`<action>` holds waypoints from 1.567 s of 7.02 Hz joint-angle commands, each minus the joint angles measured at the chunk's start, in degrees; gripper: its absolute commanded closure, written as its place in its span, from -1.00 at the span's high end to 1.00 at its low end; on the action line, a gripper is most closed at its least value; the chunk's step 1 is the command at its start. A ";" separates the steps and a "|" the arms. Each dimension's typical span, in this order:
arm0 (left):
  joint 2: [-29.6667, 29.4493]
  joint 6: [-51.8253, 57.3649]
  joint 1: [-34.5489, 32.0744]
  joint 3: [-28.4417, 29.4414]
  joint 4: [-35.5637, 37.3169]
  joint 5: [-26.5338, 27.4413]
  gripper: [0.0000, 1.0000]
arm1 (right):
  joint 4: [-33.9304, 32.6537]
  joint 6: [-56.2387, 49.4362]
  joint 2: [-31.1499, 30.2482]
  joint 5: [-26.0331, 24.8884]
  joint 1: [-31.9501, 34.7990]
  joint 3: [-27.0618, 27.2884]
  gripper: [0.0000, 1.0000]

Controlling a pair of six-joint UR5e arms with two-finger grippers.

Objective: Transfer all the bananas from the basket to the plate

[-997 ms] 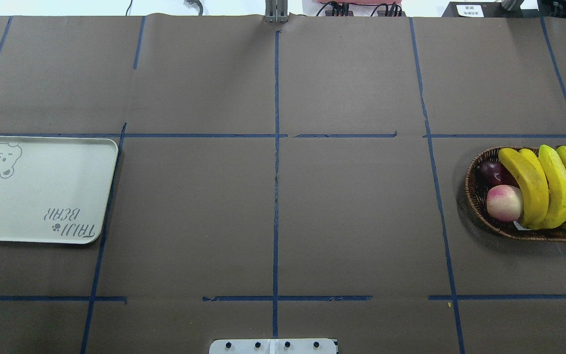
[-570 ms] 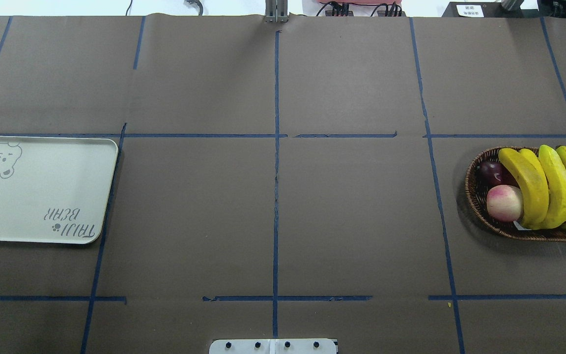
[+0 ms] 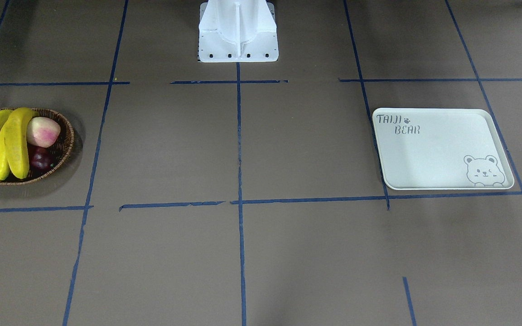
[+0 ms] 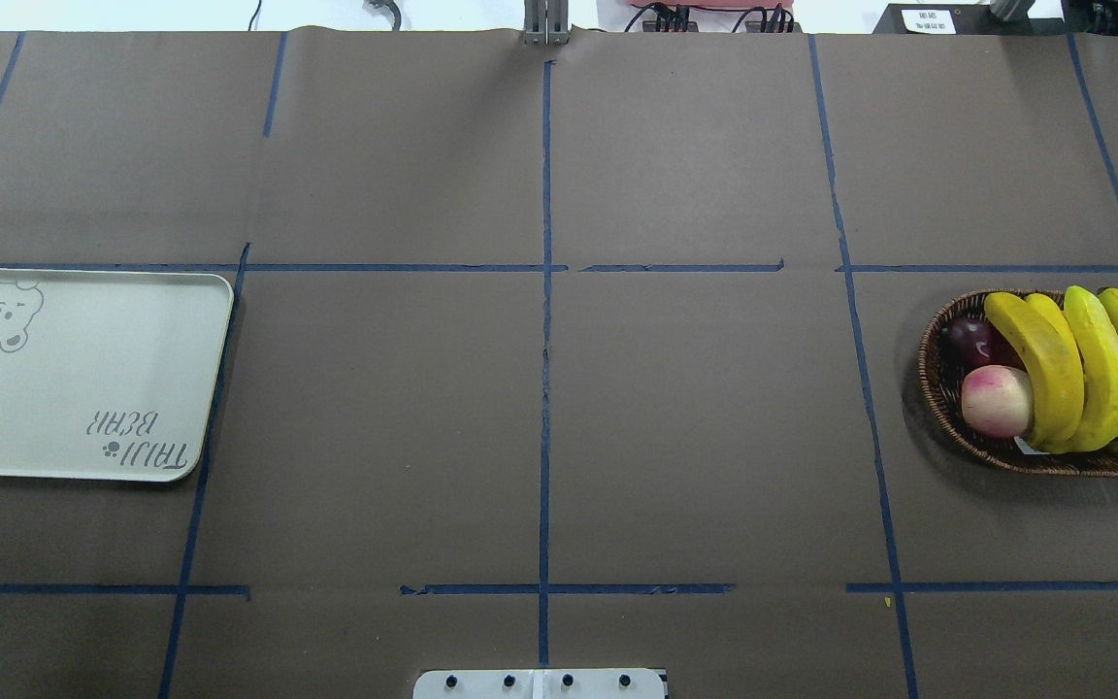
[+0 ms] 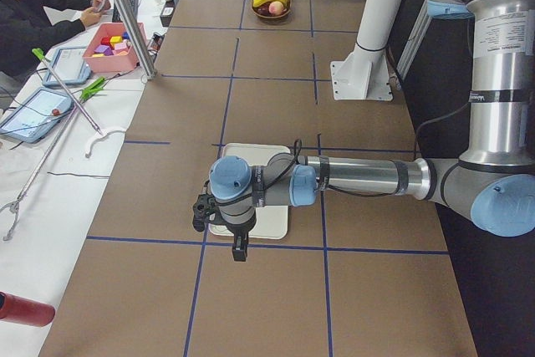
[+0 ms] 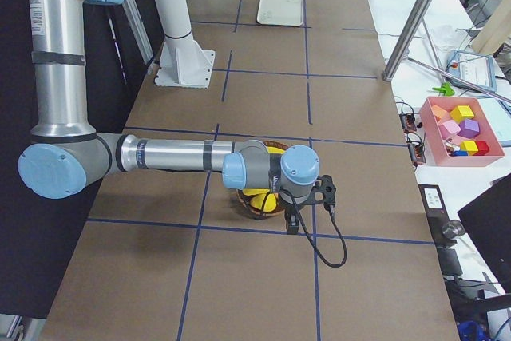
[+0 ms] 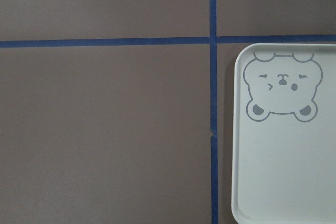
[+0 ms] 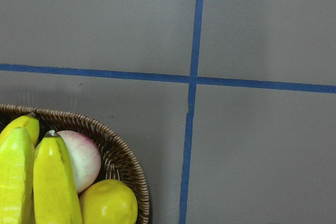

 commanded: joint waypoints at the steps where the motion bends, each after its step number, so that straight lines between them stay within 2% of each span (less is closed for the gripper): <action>1: 0.00 0.00 0.00 -0.07 0.00 0.00 0.99 | 0.00 0.00 0.04 0.14 0.11 0.00 1.00; 9: -0.26 -0.09 0.00 -0.86 0.09 0.00 0.99 | 0.09 0.09 -0.05 0.49 0.11 1.23 1.00; 11: -0.96 0.17 0.17 -2.35 -0.17 -0.35 0.99 | 0.09 0.09 -0.23 0.14 0.11 4.29 1.00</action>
